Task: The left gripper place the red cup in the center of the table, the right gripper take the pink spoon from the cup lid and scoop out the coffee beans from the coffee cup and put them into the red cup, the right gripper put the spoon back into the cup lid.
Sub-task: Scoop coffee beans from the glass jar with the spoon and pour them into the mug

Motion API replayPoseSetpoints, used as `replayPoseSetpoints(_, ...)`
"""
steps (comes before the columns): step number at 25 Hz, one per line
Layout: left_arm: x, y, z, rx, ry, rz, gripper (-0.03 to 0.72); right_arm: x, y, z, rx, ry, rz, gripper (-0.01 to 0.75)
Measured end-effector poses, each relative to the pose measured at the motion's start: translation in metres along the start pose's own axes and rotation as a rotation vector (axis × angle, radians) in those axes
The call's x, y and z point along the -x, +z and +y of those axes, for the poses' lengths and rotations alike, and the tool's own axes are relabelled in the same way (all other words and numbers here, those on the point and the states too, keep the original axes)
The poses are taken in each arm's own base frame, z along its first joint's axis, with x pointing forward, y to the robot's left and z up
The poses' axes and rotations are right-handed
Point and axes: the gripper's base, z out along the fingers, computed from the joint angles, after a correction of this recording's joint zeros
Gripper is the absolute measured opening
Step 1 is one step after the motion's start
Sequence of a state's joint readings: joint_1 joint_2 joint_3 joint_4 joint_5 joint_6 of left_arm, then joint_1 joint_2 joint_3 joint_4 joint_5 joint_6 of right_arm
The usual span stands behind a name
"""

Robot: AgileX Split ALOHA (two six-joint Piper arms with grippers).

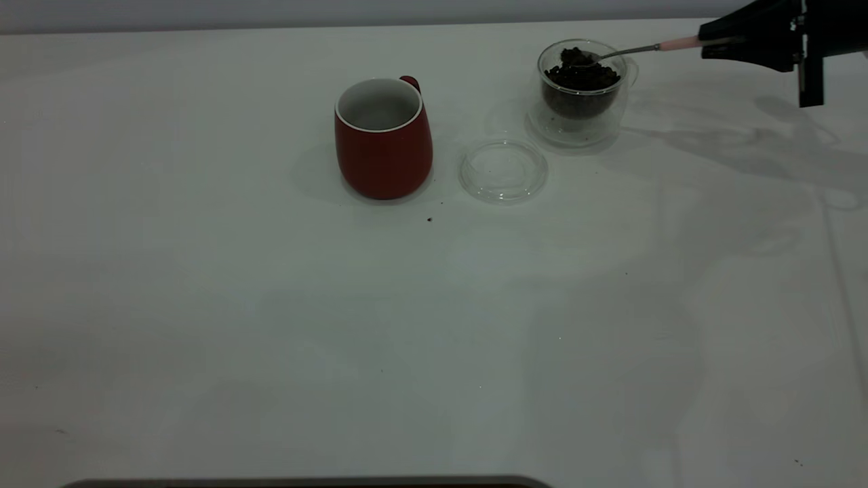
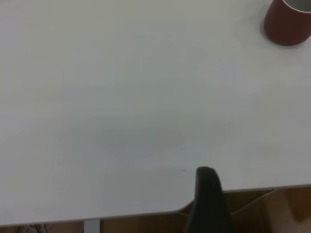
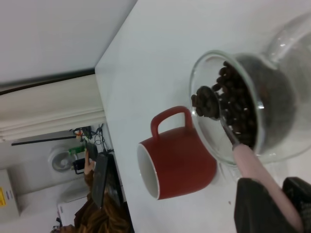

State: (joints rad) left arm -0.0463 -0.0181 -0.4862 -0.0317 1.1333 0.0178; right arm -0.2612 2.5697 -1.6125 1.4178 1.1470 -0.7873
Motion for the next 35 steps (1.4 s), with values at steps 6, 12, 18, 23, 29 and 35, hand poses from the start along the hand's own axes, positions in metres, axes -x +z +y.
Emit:
replayPoseSetpoints(6, 0.0, 0.0, 0.0, 0.0, 0.0, 0.0, 0.588, -0.012, 0.03, 0.015, 0.02, -0.018, 0.049, 0.11)
replayPoseSetpoints(12, 0.0, 0.0, 0.0, 0.0, 0.0, 0.0, 0.588, -0.03, 0.063, 0.03, 0.029, -0.046, 0.122, 0.11)
replayPoseSetpoints(18, 0.0, 0.0, 0.0, 0.0, 0.0, 0.0, 0.588, -0.05, 0.094, 0.044, 0.033, -0.075, 0.194, 0.11)
replayPoseSetpoints(23, 0.0, 0.0, 0.0, 0.0, 0.0, 0.0, 0.588, -0.064, 0.111, 0.052, 0.038, -0.089, 0.235, 0.11)
replayPoseSetpoints(29, 0.0, 0.0, 0.0, 0.0, 0.0, 0.0, 0.588, -0.069, 0.12, 0.058, 0.072, -0.14, 0.229, 0.11)
replayPoseSetpoints(35, 0.0, 0.0, 0.0, 0.0, 0.0, 0.0, 0.588, -0.069, 0.121, 0.061, 0.12, -0.443, 0.204, 0.11)
